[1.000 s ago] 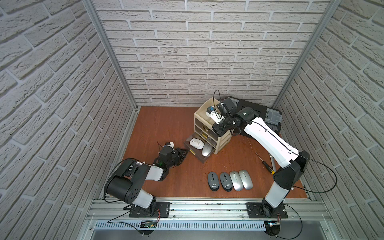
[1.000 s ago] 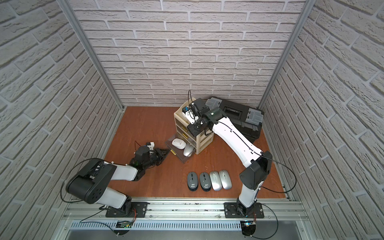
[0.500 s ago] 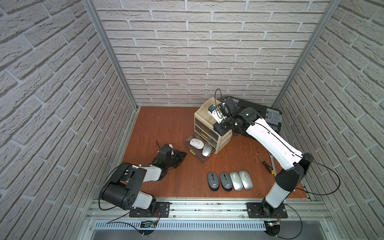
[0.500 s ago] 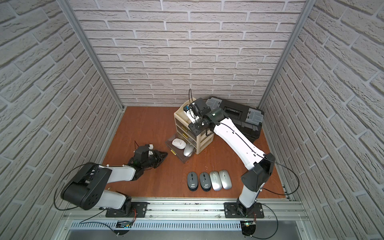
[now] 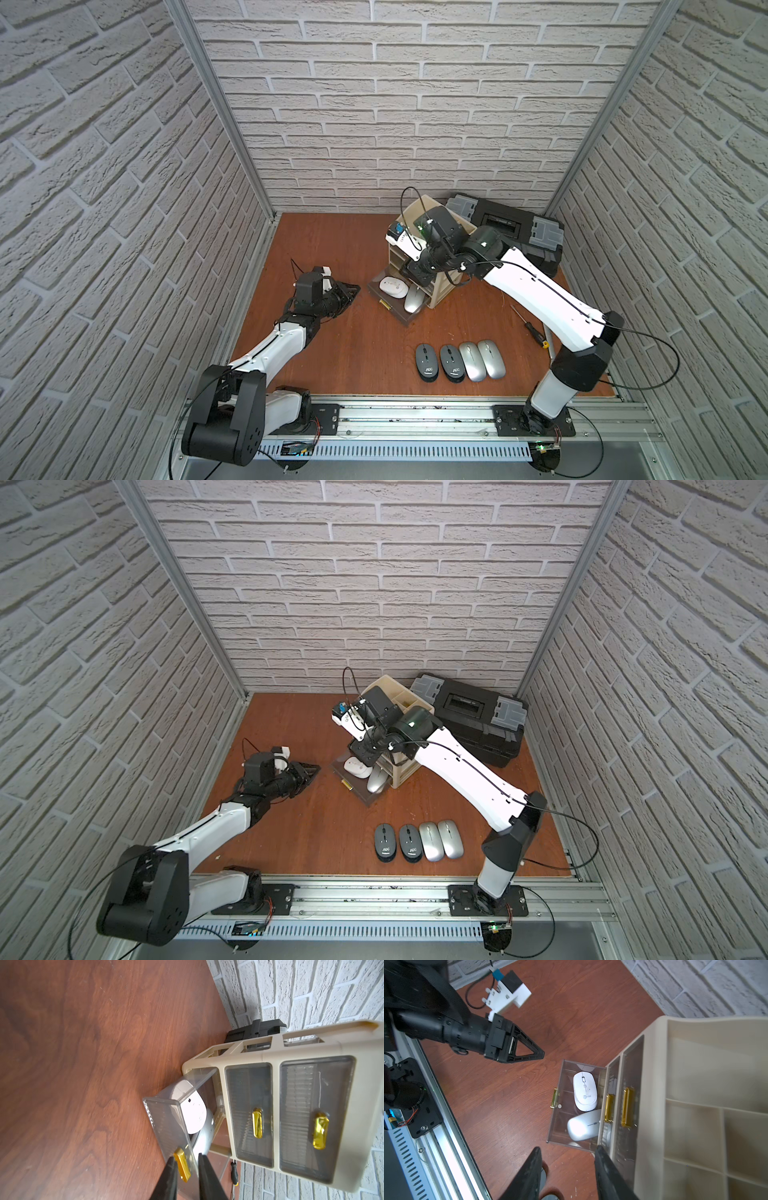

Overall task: Take the mice out of the drawer
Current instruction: Open the drawer in the storage box, then pick up the mouse from the drawer.

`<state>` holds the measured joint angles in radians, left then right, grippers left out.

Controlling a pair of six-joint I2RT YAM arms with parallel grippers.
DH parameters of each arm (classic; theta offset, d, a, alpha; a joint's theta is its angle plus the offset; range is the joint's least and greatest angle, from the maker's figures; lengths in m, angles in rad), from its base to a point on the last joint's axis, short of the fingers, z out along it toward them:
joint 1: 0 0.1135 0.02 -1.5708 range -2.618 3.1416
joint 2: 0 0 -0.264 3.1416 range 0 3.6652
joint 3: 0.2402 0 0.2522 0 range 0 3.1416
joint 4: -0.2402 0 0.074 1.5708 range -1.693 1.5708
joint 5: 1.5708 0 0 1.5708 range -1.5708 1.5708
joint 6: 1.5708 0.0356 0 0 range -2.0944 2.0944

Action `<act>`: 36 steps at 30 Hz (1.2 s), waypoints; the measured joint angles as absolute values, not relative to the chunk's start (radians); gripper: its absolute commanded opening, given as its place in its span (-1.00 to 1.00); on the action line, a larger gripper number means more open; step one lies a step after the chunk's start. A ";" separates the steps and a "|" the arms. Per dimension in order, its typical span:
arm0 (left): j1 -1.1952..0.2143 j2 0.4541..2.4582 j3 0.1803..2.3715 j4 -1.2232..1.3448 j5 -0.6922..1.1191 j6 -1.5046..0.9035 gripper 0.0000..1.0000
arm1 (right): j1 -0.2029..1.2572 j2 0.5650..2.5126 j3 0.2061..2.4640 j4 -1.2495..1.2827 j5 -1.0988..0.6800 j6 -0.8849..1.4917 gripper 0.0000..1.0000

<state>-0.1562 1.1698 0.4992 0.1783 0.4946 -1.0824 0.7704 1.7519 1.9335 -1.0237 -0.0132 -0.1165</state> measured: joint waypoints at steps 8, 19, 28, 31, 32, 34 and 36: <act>-0.118 1.079 0.507 0.028 0.527 -0.995 -0.52 | 0.770 1.930 1.918 -0.991 -0.020 -0.118 -0.15; -0.106 1.051 0.444 0.023 0.530 -1.007 -0.53 | 0.770 2.137 2.004 -0.991 0.055 -0.143 -0.22; -0.106 1.051 0.428 0.036 0.530 -1.023 -0.54 | 0.770 2.238 2.061 -1.000 0.143 -0.175 0.00; -0.106 1.051 0.424 0.045 0.530 -1.025 -0.54 | 0.769 2.261 2.072 -1.005 0.165 -0.183 0.16; -0.106 1.052 0.424 0.047 0.530 -1.025 -0.54 | 0.768 2.268 2.077 -1.006 0.165 -0.184 0.20; -0.106 1.054 0.424 0.052 0.530 -1.025 -0.54 | 0.766 2.284 2.087 -1.007 0.169 -0.191 0.27; -0.106 1.059 0.424 0.059 0.531 -1.025 -0.54 | 0.766 2.297 2.093 -1.008 0.168 -0.193 0.30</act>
<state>-0.1059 1.0588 0.4240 0.0589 0.5308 -1.0252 0.7658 2.2967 2.0930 -1.0077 0.1680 -0.1928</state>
